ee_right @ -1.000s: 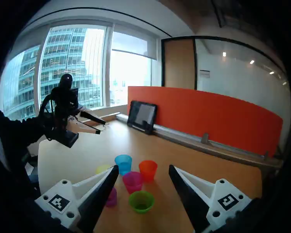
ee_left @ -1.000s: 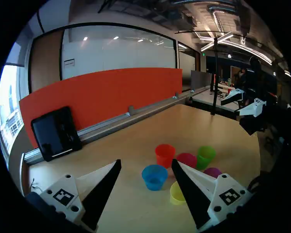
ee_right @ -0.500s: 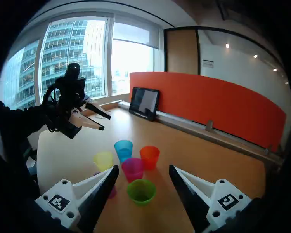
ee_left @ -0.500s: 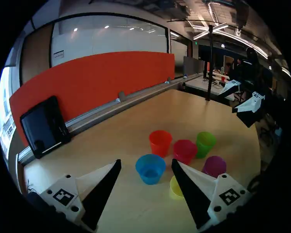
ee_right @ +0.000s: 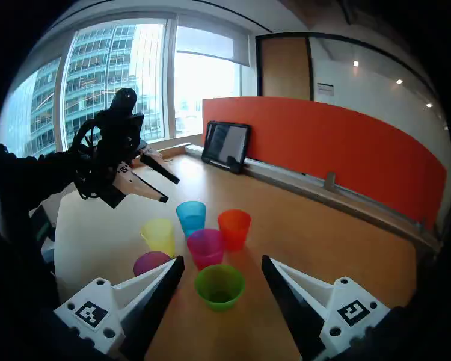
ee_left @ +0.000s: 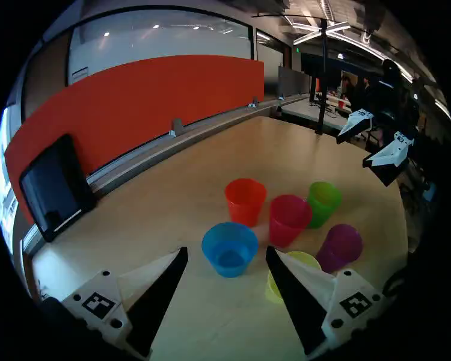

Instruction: Pour water

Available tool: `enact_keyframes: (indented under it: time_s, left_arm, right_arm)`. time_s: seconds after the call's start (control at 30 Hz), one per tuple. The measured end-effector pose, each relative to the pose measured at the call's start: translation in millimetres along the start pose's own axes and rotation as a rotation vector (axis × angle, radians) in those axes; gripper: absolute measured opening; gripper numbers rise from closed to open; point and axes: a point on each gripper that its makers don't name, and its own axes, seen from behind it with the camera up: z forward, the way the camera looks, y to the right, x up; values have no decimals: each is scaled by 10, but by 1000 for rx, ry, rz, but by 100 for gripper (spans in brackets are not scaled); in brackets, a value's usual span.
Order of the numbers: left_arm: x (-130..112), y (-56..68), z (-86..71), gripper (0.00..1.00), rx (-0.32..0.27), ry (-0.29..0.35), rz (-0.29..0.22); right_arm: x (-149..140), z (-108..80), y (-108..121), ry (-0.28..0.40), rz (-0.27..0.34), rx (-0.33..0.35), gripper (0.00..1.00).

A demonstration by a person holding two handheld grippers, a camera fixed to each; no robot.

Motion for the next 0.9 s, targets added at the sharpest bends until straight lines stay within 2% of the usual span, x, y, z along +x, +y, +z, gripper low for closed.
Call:
enact_keyframes:
  time_s: [0.3, 0.9]
  left_arm:
    - [-135, 13, 196, 97, -19, -56, -1]
    - [-249, 64, 473, 97, -34, -109, 14]
  right_arm:
    - [-136, 47, -11, -29, -7, 1, 100]
    - [-240, 72, 27, -49, 1, 0, 100]
